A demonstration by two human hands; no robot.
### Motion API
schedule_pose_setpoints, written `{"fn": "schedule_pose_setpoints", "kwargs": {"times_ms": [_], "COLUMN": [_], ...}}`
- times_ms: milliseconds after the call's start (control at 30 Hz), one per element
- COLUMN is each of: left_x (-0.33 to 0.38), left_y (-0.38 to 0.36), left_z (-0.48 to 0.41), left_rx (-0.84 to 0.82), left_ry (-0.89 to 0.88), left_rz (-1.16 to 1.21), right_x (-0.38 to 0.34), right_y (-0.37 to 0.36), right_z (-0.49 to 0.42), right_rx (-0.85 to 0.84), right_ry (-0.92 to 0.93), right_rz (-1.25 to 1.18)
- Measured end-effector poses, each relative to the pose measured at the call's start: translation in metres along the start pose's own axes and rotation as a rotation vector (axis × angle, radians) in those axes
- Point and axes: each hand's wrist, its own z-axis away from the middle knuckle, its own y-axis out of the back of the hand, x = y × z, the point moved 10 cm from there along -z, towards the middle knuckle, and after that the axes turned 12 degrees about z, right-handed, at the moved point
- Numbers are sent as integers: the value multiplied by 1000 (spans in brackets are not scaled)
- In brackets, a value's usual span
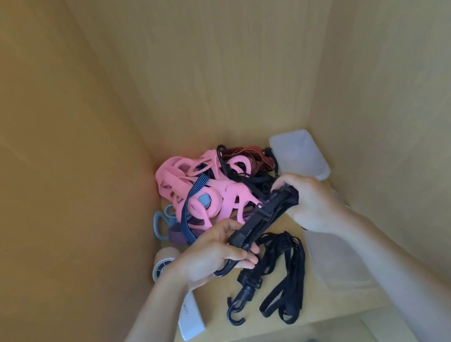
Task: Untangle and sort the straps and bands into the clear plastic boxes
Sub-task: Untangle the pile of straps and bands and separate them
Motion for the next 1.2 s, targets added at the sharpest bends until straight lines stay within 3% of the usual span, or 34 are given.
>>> {"fn": "schedule_pose_setpoints", "kwargs": {"times_ms": [200, 333, 533, 667, 833, 1000, 1200], "left_x": [-33, -39, -51, -62, -61, -81, -83], "left_y": [3, 5, 18, 14, -1, -14, 1], "left_z": [2, 7, 19, 19, 12, -9, -19], "left_rx": [72, 138, 387, 452, 602, 579, 520], "left_ry": [-15, -55, -92, -54, 4, 76, 39], "left_rz": [-383, -401, -661, -922, -1276, -1389, -1423], "right_x": [6, 16, 24, 26, 30, 28, 31], "right_y": [-11, -28, -73, -103, -121, -128, -128], "right_z": [7, 8, 7, 12, 15, 15, 16], "right_rx": [-113, -187, -277, -368, -304, -219, -190], "right_ry": [-16, -27, 21, 53, 99, 82, 50], "right_rz": [82, 65, 112, 215, 312, 359, 328]}}
